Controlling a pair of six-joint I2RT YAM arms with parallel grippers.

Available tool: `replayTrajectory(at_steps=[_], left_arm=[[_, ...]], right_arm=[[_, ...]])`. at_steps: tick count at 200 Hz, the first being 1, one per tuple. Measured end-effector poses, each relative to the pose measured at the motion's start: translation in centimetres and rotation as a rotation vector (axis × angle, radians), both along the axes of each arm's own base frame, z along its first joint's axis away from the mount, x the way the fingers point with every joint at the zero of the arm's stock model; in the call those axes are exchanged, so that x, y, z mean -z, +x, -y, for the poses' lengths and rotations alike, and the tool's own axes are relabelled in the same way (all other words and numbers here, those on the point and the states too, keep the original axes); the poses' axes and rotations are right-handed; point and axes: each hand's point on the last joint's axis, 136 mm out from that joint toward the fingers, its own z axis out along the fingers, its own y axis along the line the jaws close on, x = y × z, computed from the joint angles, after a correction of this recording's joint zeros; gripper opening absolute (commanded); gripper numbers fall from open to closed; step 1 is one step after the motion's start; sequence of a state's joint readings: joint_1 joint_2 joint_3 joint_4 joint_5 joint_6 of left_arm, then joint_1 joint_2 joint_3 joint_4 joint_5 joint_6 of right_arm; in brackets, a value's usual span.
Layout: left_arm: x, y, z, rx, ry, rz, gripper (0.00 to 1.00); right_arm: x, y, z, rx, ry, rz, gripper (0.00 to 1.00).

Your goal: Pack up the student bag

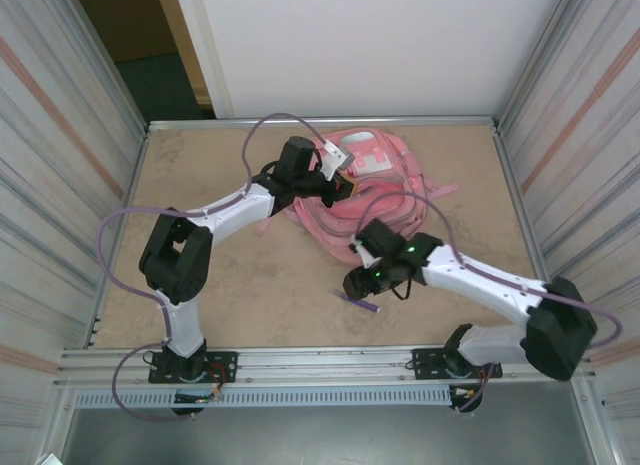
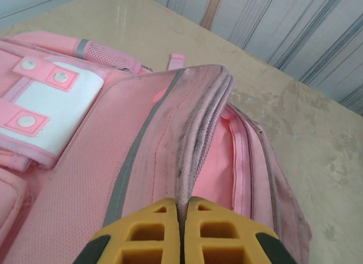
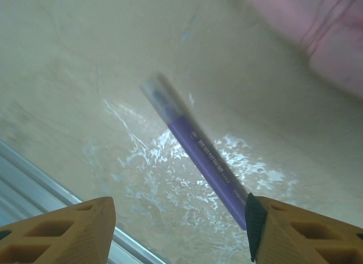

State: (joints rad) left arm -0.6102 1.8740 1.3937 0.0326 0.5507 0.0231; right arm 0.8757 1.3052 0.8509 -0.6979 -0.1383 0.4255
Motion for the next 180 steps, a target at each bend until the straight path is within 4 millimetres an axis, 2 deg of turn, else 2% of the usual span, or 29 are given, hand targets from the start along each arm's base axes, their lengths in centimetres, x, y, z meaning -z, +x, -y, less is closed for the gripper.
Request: replayTrajectory(at_steps=[39,66,82,93,144,158,180], left_arm=[[0.3,-0.2,-0.1,0.008,0.009,-0.009,0.00],[0.4,-0.4,-0.2,0.010,0.016,-0.016,0.00],[0.4,-0.5,-0.3,0.012,0.020,-0.015,0.00],[0.5,-0.7,-0.5,0.012,0.022,-0.015,0.00],[0.6,-1.2,-0.7,0.019,0.022,-0.024,0.00],[0.5,-1.3,-0.7,0.024,0.018,-0.026,0.00],[0.3,-1.2,-0.8,0.020,0.009,-0.037,0.00]], right_arm=[[4.4,-1.1,0.1,-0.069,-0.218,-0.042,0.59],[6.2,-1.4,0.1,-0.101,-0.310,-0.057,0.48],[7.1,-1.7,0.1,-0.118,-0.346,-0.062,0.37],[7.0,-1.4,-0.4,-0.125,-0.352,-0.048,0.30],[6.6,-1.2,-0.8,-0.122,-0.372,-0.001,0.20],[5.5,-0.7,-1.0,-0.096,-0.344,0.035,0.14],[2.2,0.3,-1.6,-0.053,-0.232,0.104,0.14]])
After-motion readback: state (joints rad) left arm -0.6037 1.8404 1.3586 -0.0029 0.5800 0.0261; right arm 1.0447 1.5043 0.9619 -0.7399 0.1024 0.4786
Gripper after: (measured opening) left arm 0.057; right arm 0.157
